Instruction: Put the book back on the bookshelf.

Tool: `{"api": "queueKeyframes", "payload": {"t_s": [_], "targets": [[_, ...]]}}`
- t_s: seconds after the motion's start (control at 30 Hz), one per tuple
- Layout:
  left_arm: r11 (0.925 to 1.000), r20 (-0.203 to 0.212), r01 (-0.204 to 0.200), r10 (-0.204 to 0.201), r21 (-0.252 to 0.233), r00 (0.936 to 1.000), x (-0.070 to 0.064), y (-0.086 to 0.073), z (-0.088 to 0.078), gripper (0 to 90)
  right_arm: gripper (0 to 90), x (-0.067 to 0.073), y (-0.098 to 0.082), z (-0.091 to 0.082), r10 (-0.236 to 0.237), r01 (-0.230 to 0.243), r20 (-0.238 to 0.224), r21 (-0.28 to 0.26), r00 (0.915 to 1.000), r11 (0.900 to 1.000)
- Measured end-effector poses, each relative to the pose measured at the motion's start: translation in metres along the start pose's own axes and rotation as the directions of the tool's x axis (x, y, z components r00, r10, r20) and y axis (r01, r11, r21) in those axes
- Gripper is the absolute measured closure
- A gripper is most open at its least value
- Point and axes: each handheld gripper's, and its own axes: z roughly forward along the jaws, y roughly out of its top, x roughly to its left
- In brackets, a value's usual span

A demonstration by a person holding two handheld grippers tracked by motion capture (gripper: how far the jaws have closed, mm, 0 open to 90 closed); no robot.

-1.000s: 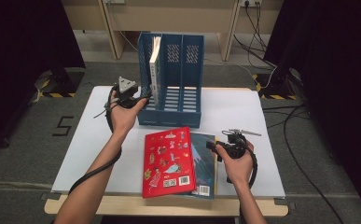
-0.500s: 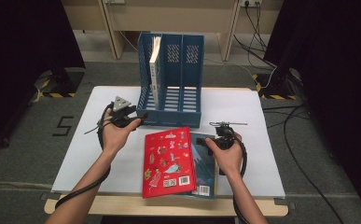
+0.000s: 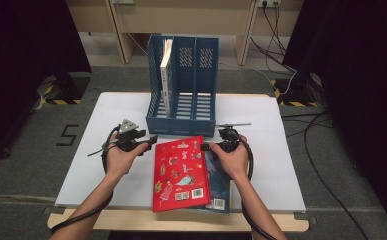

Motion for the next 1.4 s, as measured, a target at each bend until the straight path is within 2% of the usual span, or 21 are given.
{"api": "queueKeyframes", "payload": {"t_s": [0.1, 0.23, 0.33, 0.43, 0.5, 0.6, 0.73, 0.87, 1.4], "targets": [[1.0, 0.005, -0.006, 0.006, 0.007, 1.0, -0.001, -0.009, -0.002, 42.7, 49.8, 0.001, 0.001, 0.003, 0.004, -0.004, 0.005, 0.012, 1.0, 1.0], [0.9998, 0.016, 0.016, -0.016, 0.009, 0.9997, -0.001, -0.017, -0.005, 43.7, 49.6, 0.001, 0.003, 0.006, 0.004, -0.004, 0.002, 0.024, 1.0, 1.0], [0.999, 0.026, 0.011, -0.012, 0.043, 0.9996, -0.004, -0.032, -0.006, 44.6, 49.3, 0.002, 0.006, 0.01, -0.004, 0.004, 0.004, 0.031, 1.0, 1.0], [0.9984, 0.031, 0.014, -0.016, 0.054, 0.9994, -0.006, -0.037, -0.006, 44.9, 49.2, 0.002, 0.009, 0.012, 0.008, -0.008, 0.003, 0.037, 1.0, 0.999], [0.9979, 0.033, 0.035, -0.037, 0.054, 0.9988, -0.007, -0.045, -0.006, 45.0, 49.1, 0.001, 0.01, 0.014, 0.005, -0.005, 0.0, 0.038, 1.0, 0.999], [0.9973, 0.038, 0.044, -0.046, 0.058, 0.9982, -0.01, -0.051, -0.007, 45.5, 48.9, 0.002, 0.011, 0.017, 0.015, -0.015, 0.002, 0.044, 0.9999, 0.999], [0.997, 0.045, 0.037, -0.04, 0.068, 0.9982, -0.014, -0.057, -0.007, 45.8, 48.7, 0.002, 0.012, 0.022, 0.005, -0.005, -0.001, 0.048, 1.0, 0.999], [0.996, 0.049, 0.034, -0.038, 0.082, 0.9981, -0.016, -0.061, -0.006, 45.9, 48.7, 0.001, 0.014, 0.024, 0.015, -0.015, -0.003, 0.051, 0.9999, 0.999], [0.994, 0.065, 0.033, -0.04, 0.105, 0.9971, -0.02, -0.064, 0.0, 46.1, 47.7, 0.001, 0.029, 0.036, 0.036, -0.035, -0.009, 0.046, 0.9993, 0.998]]}}
